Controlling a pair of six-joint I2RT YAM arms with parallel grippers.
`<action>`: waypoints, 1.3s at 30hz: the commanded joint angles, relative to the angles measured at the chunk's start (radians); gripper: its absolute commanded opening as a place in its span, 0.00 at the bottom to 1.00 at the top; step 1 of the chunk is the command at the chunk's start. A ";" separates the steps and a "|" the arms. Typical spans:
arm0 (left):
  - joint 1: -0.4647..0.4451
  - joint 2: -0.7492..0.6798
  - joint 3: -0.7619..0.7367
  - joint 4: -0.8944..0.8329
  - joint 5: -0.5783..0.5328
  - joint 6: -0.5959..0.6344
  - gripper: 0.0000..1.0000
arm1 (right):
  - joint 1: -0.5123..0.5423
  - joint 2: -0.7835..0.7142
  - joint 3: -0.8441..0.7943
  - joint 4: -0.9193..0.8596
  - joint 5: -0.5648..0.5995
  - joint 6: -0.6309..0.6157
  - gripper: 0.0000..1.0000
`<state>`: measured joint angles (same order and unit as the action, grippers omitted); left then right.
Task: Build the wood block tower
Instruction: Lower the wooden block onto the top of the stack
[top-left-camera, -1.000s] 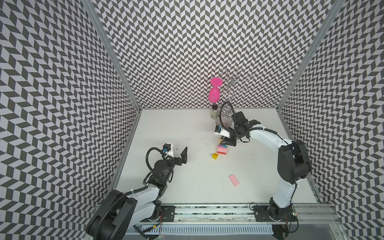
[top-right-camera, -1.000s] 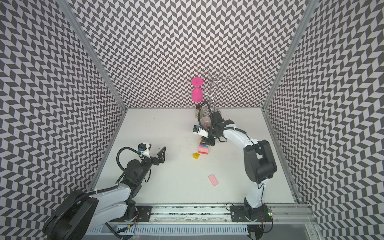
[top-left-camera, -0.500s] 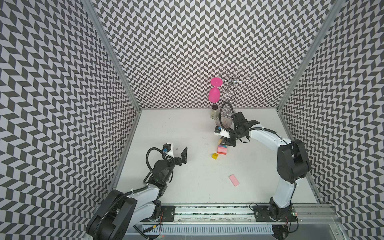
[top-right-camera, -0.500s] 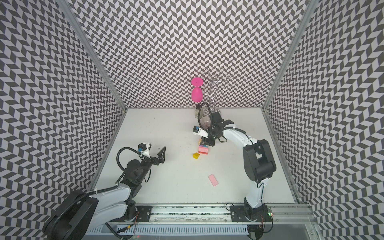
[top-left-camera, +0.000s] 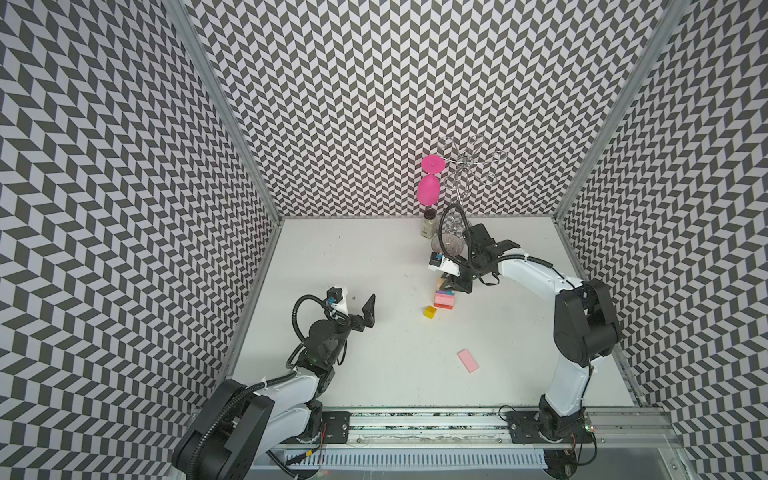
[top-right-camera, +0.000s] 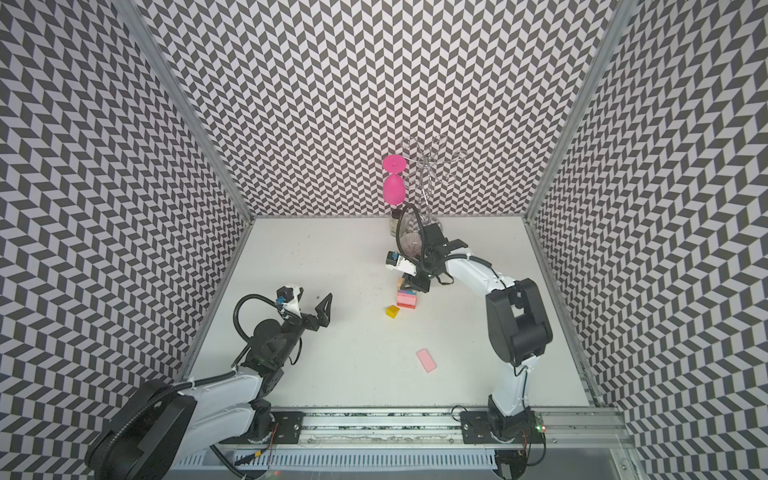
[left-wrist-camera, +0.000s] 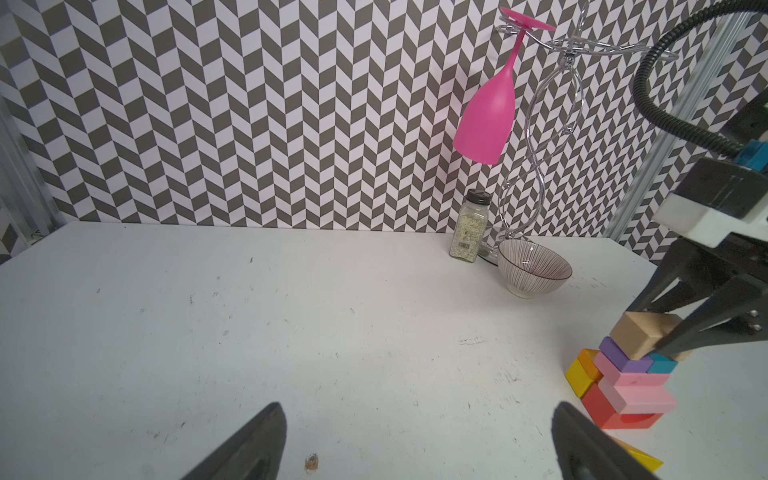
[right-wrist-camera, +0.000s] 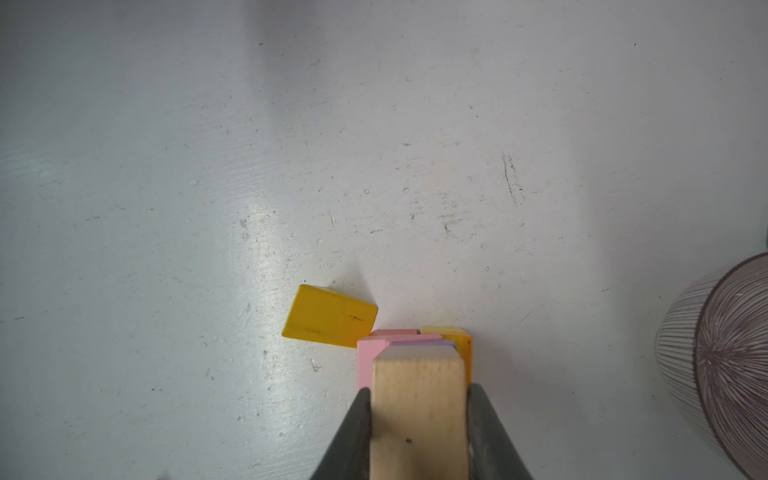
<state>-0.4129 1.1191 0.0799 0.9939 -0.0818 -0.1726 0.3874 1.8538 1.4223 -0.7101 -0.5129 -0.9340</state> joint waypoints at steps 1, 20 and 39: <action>-0.007 -0.010 0.004 0.029 -0.001 0.009 1.00 | -0.009 0.015 0.027 0.017 -0.007 -0.007 0.00; -0.010 -0.010 0.004 0.029 -0.003 0.012 1.00 | -0.011 0.019 0.020 0.024 -0.024 -0.005 0.09; -0.013 -0.008 0.004 0.029 -0.004 0.015 1.00 | -0.010 0.021 0.018 0.044 -0.007 0.015 0.39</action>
<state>-0.4194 1.1191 0.0799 0.9939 -0.0822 -0.1688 0.3817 1.8637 1.4223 -0.7010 -0.5121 -0.9154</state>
